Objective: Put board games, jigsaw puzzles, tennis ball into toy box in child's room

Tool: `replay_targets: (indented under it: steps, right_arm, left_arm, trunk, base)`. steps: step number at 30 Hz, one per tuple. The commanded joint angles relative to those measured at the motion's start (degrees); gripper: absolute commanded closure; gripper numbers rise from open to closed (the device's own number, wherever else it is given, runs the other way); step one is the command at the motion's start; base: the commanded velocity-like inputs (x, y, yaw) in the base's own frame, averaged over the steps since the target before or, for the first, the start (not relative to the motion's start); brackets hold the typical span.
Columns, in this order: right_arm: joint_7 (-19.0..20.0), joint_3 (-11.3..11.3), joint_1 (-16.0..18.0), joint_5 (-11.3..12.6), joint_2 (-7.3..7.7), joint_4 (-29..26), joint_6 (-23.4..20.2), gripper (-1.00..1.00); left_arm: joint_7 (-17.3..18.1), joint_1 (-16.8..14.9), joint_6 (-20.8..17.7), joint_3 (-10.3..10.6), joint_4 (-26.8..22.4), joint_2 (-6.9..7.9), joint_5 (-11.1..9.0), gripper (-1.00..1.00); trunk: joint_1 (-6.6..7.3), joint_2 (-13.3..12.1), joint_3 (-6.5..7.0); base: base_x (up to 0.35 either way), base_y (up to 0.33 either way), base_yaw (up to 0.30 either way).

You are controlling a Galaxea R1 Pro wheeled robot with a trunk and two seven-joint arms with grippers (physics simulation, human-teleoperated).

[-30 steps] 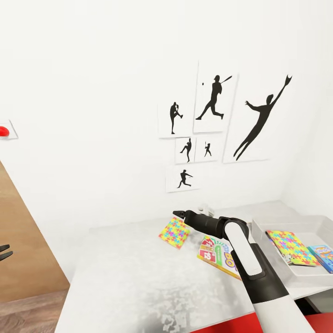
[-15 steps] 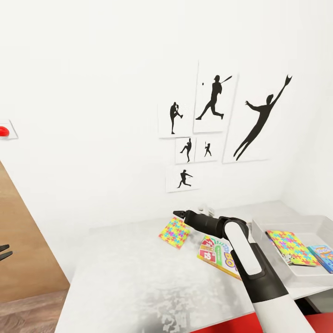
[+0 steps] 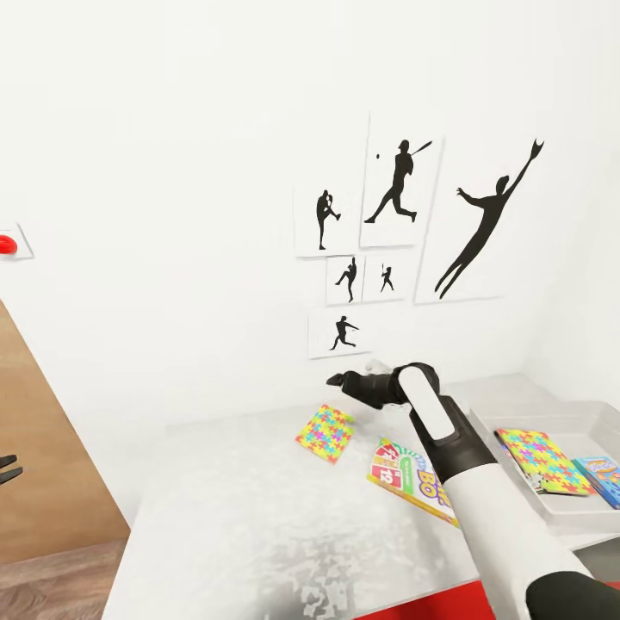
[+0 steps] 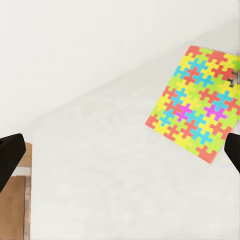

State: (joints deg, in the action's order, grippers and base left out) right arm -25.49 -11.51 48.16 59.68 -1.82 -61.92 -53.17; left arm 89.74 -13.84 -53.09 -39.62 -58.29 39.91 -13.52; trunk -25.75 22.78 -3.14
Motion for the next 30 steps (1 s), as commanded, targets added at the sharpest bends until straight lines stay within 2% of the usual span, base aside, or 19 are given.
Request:
replay_targets:
  steps: [1,10,16,24,30]
  right_arm:
    - [-0.9,0.0,1.3,0.5,-0.35,1.8,-0.1,-1.0]
    - [-2.3,-0.1,11.4,0.2,-1.84,16.9,0.4,-1.0]
    - [-2.5,-0.1,15.7,-2.6,-2.12,23.4,2.8,-1.0]
    - [-2.4,-0.1,18.2,-6.8,-3.56,28.7,5.4,-1.0]
    - [-2.2,-1.4,18.4,-7.6,-4.17,29.2,7.5,-1.0]
  left_arm:
    - [0.3,0.0,-0.6,0.0,0.0,0.03,0.1,-1.0]
    - [0.3,0.0,-0.6,-0.1,0.0,0.11,0.1,-1.0]
    - [0.3,0.0,-0.6,-0.1,0.0,0.15,0.1,-1.0]
    - [0.3,0.0,-0.6,-0.1,0.0,0.17,0.1,-1.0]
    - [0.3,0.0,-0.6,-0.1,0.0,0.24,0.1,-1.0]
  trunk:
    - [-0.04,0.1,-0.14]
    - [-0.04,0.1,-0.14]
    - [-0.04,0.1,-0.14]
    - [-0.04,0.1,-0.14]
    - [-0.04,0.1,-0.14]
  base:
    - [0.0,0.0,0.0]
    - [0.0,0.0,0.0]
    - [0.0,0.0,0.0]
    - [0.0,0.0,0.0]
    - [0.0,0.0,0.0]
